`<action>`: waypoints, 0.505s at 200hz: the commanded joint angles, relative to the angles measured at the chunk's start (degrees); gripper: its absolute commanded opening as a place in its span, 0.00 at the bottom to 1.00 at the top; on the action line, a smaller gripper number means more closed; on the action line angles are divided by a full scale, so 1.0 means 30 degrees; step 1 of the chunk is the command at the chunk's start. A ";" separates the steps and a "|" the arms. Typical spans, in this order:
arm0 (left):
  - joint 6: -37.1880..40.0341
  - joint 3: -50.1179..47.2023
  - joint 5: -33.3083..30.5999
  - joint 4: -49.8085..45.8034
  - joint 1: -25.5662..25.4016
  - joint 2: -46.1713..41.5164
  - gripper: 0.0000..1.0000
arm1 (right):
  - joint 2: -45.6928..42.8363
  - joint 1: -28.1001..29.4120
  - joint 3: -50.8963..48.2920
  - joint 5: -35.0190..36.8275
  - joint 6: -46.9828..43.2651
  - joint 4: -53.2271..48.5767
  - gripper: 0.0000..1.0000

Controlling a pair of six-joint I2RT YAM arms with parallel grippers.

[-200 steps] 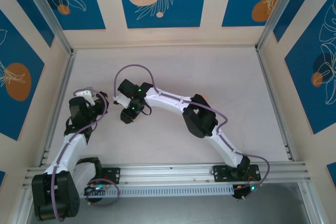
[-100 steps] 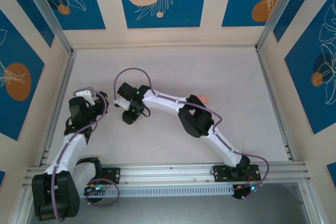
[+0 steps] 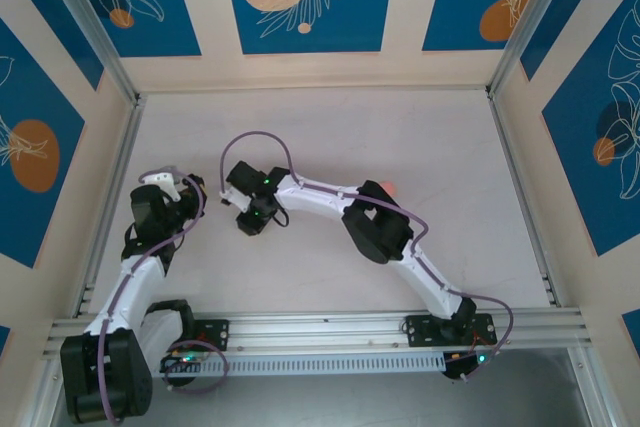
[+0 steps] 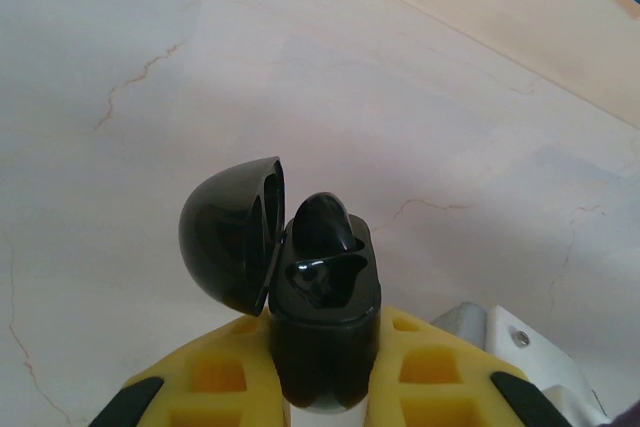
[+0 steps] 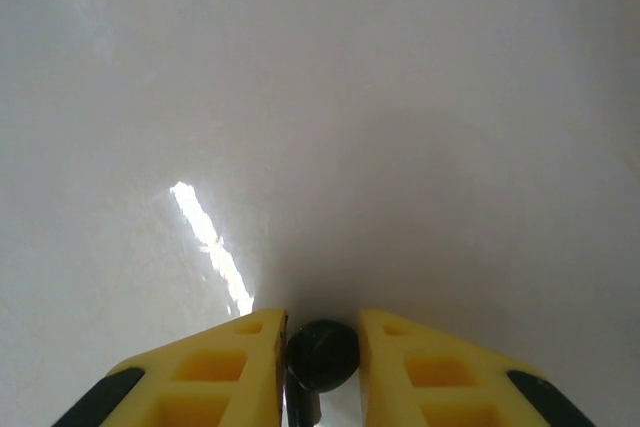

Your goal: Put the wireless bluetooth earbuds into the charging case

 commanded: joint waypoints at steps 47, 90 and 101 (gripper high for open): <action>0.0446 0.0028 0.0835 0.0674 -0.0308 0.0264 0.13 | -0.4314 -0.1471 -0.6733 0.0624 0.2811 -0.0027 0.24; 0.0446 0.0086 0.0420 0.1563 -0.1682 0.1198 0.13 | -0.6554 -0.2737 -0.9884 0.0540 0.4506 -0.0427 0.24; 0.0474 0.0086 0.0261 0.1905 -0.2130 0.1542 0.13 | -0.7003 -0.3084 -1.0497 0.0540 0.4939 -0.0763 0.24</action>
